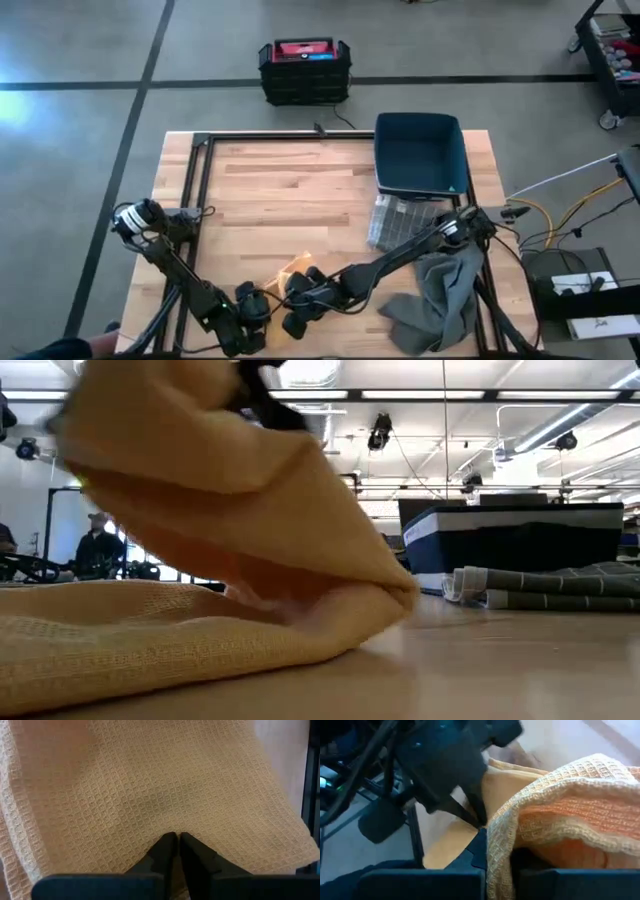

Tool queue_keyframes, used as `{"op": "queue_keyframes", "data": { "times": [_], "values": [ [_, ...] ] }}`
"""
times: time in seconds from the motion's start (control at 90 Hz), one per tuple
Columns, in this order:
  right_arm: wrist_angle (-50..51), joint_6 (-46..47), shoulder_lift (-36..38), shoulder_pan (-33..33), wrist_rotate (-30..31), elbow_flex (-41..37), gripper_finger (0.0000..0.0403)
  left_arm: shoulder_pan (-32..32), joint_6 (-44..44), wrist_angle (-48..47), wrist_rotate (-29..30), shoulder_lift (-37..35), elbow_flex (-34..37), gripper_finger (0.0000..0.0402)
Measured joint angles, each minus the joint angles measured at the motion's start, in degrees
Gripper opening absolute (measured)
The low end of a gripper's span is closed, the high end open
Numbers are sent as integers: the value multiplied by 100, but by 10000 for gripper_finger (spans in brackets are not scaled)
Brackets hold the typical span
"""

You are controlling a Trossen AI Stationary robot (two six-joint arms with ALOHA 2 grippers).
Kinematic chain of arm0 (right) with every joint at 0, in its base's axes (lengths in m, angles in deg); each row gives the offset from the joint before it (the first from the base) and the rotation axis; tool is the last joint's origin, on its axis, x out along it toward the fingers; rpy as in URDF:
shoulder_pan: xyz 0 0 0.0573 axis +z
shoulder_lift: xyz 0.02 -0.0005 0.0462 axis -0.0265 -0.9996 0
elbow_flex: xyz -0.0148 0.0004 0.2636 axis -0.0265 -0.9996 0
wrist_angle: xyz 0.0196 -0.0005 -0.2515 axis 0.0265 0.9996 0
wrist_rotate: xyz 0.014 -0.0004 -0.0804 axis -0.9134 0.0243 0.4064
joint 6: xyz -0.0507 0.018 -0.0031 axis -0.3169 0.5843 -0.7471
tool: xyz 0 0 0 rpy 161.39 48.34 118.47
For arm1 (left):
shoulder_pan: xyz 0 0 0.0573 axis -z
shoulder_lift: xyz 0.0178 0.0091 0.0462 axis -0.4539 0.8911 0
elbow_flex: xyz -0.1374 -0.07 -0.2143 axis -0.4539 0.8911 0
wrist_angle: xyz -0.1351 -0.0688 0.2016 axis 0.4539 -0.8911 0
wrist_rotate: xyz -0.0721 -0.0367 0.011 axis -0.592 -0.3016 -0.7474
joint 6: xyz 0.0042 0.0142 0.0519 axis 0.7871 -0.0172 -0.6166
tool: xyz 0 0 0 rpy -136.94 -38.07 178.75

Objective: Fold towel
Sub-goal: Fold the yellow kitchen towel

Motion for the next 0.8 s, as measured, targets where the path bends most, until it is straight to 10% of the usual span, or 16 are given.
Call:
{"op": "queue_keyframes", "data": {
  "times": [0.433,0.8],
  "values": [
    [8,-316,-858,26,-202,1072,18,14,-54,-184,-49,-542,31,22],
    [-169,-386,-863,26,-144,1063,120,37,-51,-747,-640,-1342,20,22]
  ]
}}
